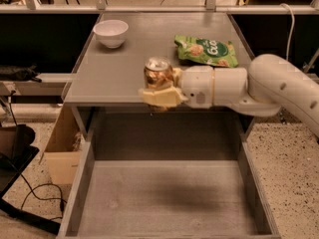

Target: Place orange can into top drawer

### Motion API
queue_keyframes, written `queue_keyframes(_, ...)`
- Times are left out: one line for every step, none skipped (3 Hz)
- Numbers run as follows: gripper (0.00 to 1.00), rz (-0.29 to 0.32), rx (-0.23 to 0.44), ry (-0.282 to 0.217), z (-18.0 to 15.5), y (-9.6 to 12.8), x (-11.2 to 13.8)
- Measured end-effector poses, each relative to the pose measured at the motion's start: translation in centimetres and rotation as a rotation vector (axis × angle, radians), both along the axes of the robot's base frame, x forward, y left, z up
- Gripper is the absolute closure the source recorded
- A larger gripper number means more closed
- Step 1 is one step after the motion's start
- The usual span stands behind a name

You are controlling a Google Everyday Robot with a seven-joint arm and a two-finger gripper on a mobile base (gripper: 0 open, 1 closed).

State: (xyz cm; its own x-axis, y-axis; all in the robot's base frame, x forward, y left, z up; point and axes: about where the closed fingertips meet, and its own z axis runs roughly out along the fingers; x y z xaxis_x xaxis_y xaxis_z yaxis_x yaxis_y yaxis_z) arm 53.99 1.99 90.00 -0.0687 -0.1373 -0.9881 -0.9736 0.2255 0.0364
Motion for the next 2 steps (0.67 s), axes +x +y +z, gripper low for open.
queue_keyframes(1.0,-0.003,0.018,0.0,-4.0,-1.7,-5.5)
queue_keyframes(1.0,-0.008,0.049,0.012,-9.8,-1.9,-9.0)
